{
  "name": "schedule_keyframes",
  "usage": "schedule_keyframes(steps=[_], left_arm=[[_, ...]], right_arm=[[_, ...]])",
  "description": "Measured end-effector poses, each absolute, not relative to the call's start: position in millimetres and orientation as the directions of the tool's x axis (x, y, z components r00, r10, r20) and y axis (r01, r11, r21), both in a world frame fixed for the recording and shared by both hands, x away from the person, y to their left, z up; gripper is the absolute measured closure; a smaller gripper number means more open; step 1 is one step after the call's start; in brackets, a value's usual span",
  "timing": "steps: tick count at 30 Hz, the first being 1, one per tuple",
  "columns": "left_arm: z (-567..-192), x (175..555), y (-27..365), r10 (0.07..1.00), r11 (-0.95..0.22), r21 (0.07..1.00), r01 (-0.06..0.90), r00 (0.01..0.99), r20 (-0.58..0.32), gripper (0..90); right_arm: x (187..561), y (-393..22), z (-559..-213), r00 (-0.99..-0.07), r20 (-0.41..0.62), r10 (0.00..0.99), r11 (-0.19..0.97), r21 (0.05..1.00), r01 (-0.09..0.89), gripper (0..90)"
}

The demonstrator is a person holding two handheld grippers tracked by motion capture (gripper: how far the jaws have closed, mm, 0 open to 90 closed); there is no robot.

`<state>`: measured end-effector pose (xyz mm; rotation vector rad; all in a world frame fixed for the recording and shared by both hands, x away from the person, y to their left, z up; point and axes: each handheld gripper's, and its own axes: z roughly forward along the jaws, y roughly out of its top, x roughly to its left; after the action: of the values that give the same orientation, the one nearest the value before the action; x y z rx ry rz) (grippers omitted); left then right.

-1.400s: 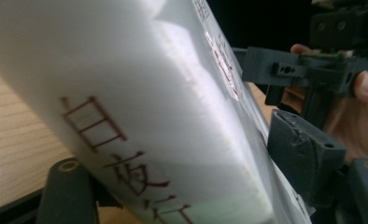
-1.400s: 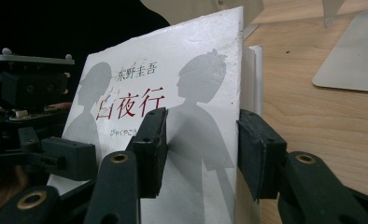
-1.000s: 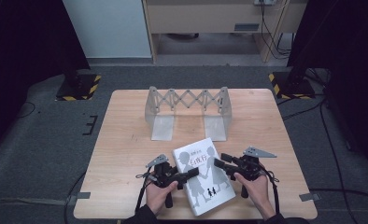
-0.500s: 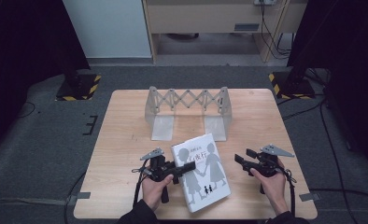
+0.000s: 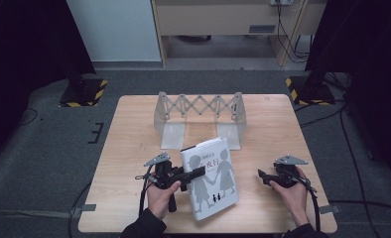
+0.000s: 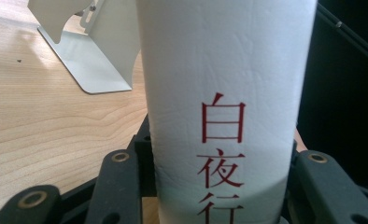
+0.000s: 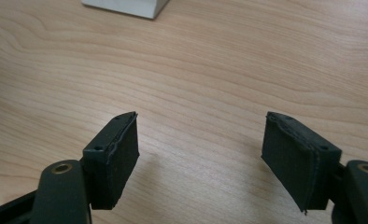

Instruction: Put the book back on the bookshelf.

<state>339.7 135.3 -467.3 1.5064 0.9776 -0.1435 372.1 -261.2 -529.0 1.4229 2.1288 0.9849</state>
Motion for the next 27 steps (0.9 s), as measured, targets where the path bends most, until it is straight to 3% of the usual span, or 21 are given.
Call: schedule_keyframes(steps=[5,27], left_arm=[[-457,338,136,0.496,0.122,0.778,0.617,0.641,-0.586,52.5],[-411,333,175,0.652,0.083,0.869,0.488,0.633,-0.418,52.2]], right_arm=[[374,-262,-533,-0.393,0.006,0.92,0.275,0.705,0.653,23.3],[376,-264,-539,-0.346,0.005,0.938,0.237,0.719,0.654,6.9]])
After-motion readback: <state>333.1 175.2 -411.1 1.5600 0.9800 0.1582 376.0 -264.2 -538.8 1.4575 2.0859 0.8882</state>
